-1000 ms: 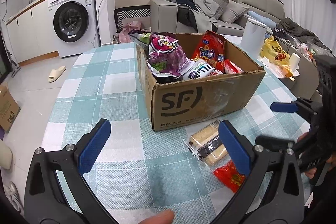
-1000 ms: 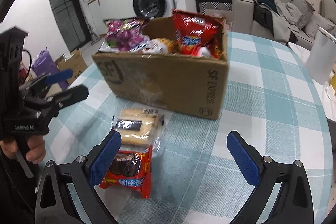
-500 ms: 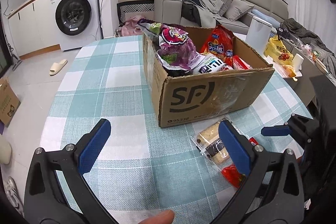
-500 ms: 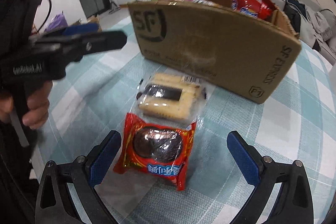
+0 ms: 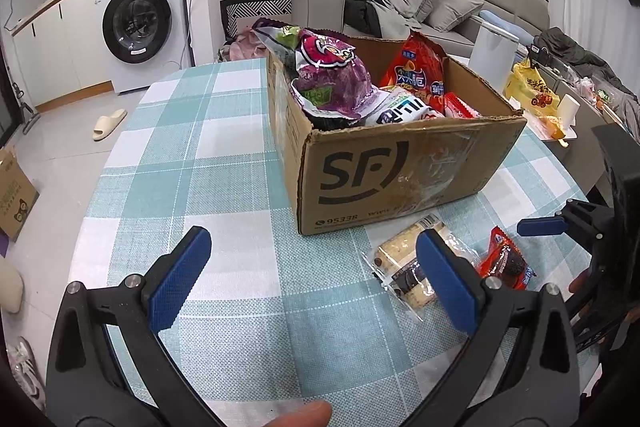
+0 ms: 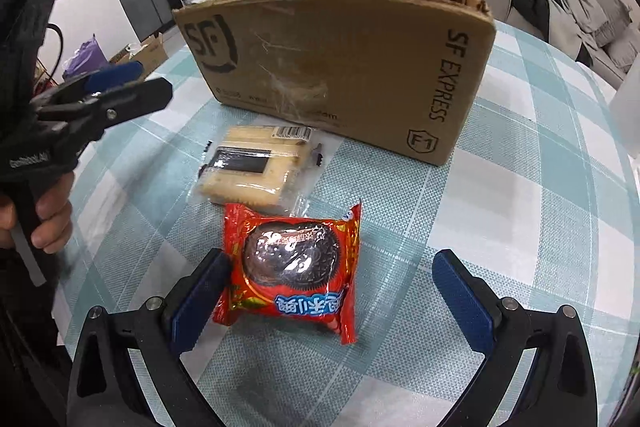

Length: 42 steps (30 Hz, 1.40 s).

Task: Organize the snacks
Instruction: 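Grasp the red Oreo pack with the right tool while the left tool grasps the cracker pack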

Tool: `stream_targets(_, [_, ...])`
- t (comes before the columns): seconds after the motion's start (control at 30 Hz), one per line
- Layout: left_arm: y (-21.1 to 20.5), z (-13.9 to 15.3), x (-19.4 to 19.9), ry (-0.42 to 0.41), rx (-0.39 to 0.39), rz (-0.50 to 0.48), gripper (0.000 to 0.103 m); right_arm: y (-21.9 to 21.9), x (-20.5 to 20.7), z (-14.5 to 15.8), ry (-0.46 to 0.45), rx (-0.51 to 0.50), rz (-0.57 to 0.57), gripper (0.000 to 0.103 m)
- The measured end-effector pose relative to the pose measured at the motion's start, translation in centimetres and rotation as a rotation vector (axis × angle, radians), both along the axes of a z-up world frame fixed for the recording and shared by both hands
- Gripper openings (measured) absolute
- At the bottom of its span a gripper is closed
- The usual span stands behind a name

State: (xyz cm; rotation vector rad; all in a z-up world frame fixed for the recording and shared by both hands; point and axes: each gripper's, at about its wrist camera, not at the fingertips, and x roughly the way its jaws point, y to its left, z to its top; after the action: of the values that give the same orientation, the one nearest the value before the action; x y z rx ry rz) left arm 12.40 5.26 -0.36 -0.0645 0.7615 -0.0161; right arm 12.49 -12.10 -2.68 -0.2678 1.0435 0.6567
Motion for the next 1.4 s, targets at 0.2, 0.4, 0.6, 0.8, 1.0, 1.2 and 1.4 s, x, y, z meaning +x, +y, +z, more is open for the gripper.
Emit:
stream_targets(0.2, [-0.2, -0.3, 0.1, 0.005, 0.003, -0.006, 0.102, 1.5, -0.7, -0.9, 0.004, -0.032, 0.049, 0.102])
stream_targets(0.4, [-0.2, -0.4, 0.1, 0.006, 0.001, -0.007, 0.102, 2.2, -0.8, -1.2, -0.022, -0.06, 0.055, 0.093])
stream_targets(0.6, [-0.3, -0.6, 0.1, 0.007, 0.0, -0.01, 0.102, 1.5, -0.4, -0.9, -0.036, -0.057, 0.054, 0.07])
stream_targets(0.8, [-0.7, -1.0, 0.2, 0.019, 0.005, -0.022, 0.102, -0.5, -0.2, 0.2, -0.036, -0.004, 0.026, 0.051])
stream_targets(1.0, [-1.4, -1.3, 0.3, 0.042, -0.004, -0.037, 0.102, -2.2, 0.4, 2.2, -0.083, 0.059, -0.02, 0.051])
stream_targets(1.2, [-2.8, -2.4, 0.9, 0.09, -0.026, -0.039, 0.102, -3.6, 0.9, 3.5, -0.108, 0.102, -0.086, 0.051])
stream_targets(1.4, [-5.6, -4.2, 2.1, 0.151, -0.044, -0.05, 0.102, -4.9, 1.0, 4.5, -0.118, 0.124, -0.129, 0.051])
